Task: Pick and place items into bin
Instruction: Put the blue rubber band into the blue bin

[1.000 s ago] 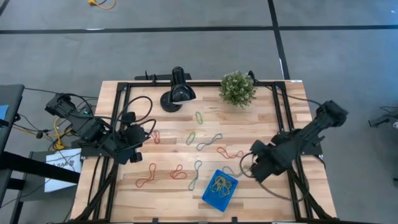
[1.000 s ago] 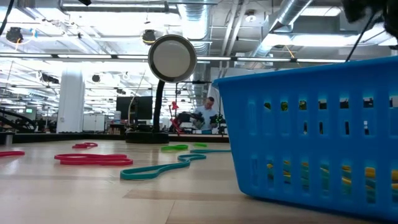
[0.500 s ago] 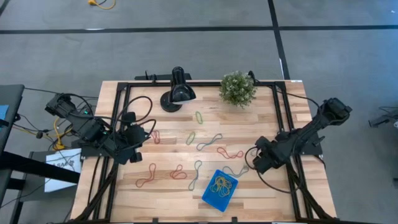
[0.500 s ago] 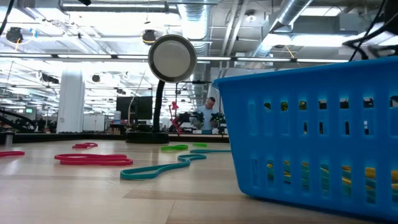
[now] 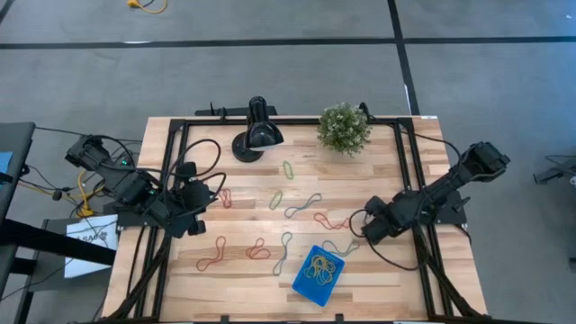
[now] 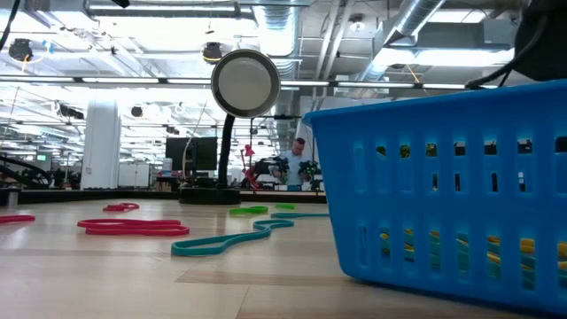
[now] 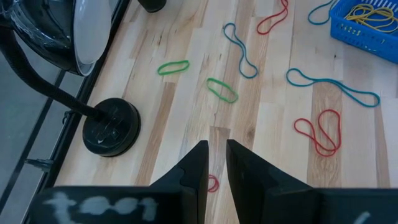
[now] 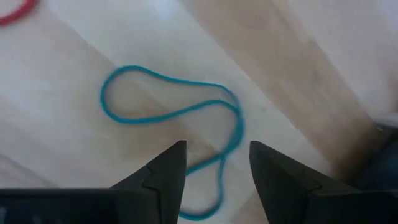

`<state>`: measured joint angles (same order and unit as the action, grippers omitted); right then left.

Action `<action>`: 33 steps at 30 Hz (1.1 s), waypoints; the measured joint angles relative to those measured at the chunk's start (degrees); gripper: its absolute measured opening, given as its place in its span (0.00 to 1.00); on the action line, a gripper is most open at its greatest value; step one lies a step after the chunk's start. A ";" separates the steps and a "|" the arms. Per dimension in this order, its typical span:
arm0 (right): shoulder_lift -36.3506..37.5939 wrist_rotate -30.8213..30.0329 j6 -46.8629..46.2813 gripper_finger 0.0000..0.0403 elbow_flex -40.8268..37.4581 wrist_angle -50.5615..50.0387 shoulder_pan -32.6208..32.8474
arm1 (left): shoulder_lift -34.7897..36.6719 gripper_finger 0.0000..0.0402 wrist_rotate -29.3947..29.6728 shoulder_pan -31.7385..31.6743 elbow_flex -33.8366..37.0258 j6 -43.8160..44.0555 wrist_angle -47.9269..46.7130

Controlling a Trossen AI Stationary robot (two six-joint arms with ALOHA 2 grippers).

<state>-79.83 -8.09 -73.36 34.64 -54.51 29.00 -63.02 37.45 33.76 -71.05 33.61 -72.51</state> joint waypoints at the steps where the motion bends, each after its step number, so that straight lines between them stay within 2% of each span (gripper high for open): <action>1: 0.00 0.48 0.17 0.42 -0.28 0.35 -0.36 | 0.00 0.11 0.00 0.02 0.00 0.02 0.00; 10: 0.31 0.69 -1.61 0.42 -3.09 2.31 -1.36 | 0.00 0.11 0.02 0.01 0.00 0.02 0.02; 15: 0.97 0.75 1.63 0.39 -3.41 3.18 -1.38 | 0.00 0.11 0.02 0.01 0.00 0.02 0.02; 21: 1.53 3.09 -0.58 0.26 -3.85 4.61 -0.84 | 0.02 0.11 0.05 0.01 1.20 0.00 0.62; 28: 1.46 2.62 -2.92 0.12 -3.85 4.62 0.15 | 0.02 0.11 -0.13 0.00 6.78 -0.07 2.84; 33: 2.47 2.27 -3.20 0.01 -3.52 3.96 0.17 | 0.02 0.11 -0.73 0.02 7.50 -0.20 3.86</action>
<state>-77.36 -5.81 -76.56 31.12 -50.55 29.17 -63.00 36.73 33.78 -63.55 33.40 -68.65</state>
